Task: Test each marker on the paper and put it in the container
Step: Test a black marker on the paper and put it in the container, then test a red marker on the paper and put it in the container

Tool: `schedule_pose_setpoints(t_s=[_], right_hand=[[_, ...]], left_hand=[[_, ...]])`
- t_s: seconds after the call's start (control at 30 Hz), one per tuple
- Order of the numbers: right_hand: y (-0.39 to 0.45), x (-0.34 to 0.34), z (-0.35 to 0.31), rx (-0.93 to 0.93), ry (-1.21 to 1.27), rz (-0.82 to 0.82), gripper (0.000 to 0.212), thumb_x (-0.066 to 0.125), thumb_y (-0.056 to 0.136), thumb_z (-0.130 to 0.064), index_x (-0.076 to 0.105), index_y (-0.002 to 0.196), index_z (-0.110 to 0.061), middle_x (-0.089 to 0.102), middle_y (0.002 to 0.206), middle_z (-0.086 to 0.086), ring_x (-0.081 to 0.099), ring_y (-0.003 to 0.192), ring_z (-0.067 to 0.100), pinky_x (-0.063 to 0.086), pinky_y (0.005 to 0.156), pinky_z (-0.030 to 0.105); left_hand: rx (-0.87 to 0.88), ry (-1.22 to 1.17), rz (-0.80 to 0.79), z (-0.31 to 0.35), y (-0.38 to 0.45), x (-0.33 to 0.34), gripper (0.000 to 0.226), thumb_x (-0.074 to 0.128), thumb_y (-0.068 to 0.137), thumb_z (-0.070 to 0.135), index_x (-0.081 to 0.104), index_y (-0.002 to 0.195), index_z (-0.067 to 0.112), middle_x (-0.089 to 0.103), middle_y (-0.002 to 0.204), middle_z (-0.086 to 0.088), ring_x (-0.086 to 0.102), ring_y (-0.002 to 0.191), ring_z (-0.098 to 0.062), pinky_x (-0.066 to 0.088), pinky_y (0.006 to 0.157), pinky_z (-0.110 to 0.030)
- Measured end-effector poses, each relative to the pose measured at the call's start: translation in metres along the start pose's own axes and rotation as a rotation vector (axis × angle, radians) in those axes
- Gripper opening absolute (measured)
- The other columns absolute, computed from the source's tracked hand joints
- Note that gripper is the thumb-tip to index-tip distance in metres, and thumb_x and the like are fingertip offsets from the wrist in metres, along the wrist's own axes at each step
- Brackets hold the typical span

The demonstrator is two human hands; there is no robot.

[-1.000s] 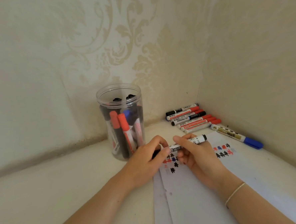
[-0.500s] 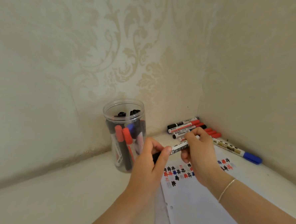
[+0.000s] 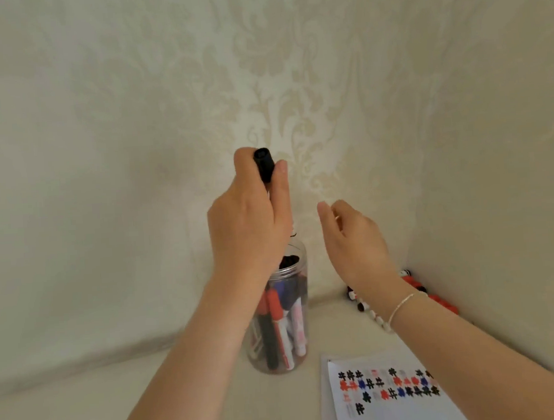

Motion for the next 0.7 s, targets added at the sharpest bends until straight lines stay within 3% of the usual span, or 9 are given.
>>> schedule_pose_setpoints(t_s=[0.1,0.2,0.37,0.53,0.7], right_hand=[[-0.001,0.019,0.044,-0.088,-0.552,-0.163,0.014,0.038,0.095,-0.017,0.047,0.106,-0.013,0.052,0.105,0.006,0.053,0.093,0.029,0.036,0.067,0.032],[-0.021,0.037,0.097,-0.038,-0.856,-0.405,0.033,0.041,0.090,-0.010,0.041,0.122,-0.012,0.046,0.123,0.009,0.047,0.113,0.029,0.040,0.084,0.035],[-0.038,0.046,0.135,0.057,-0.807,-0.558,0.041,0.039,0.090,-0.004,0.041,0.130,-0.014,0.044,0.133,0.007,0.043,0.123,0.026,0.042,0.094,0.034],[-0.038,0.052,0.134,-0.015,-0.801,-0.631,0.039,0.040,0.091,0.003,0.051,0.126,-0.010,0.049,0.132,0.009,0.049,0.120,0.025,0.043,0.095,0.032],[-0.042,0.058,0.127,-0.179,-0.897,-0.661,0.031,0.042,0.090,0.005,0.058,0.117,-0.002,0.054,0.124,0.015,0.054,0.113,0.030,0.044,0.091,0.036]], left_hand=[[-0.036,0.327,-0.313,-0.024,0.004,0.026,0.023,0.032,0.102,0.036,0.033,0.101,0.013,0.036,0.061,0.008,0.043,0.061,-0.027,0.030,0.057,-0.033],[-0.039,0.375,-0.542,-0.040,-0.007,0.046,0.022,0.033,0.101,0.036,0.033,0.101,0.014,0.046,0.071,0.001,0.048,0.068,-0.029,0.031,0.059,-0.033],[-0.166,0.318,-0.883,-0.065,-0.021,0.060,0.019,0.044,0.094,0.035,0.045,0.096,0.016,0.051,0.084,-0.004,0.053,0.079,-0.029,0.037,0.064,-0.033],[-0.202,0.346,-1.110,-0.064,-0.017,0.069,0.026,0.043,0.095,0.031,0.044,0.072,0.020,0.055,0.087,-0.004,0.051,0.084,-0.026,0.034,0.067,-0.030],[-0.198,0.402,-1.272,-0.047,-0.016,0.076,0.034,0.029,0.100,0.024,0.058,0.090,0.009,0.062,0.102,-0.012,0.052,0.085,-0.025,0.039,0.073,-0.030]])
Point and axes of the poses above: each hand's wrist, its own y-axis towards the middle knuckle, its own x-axis out of the palm, z = x × y, the point moved 5 cm from there along y, towards the middle knuckle
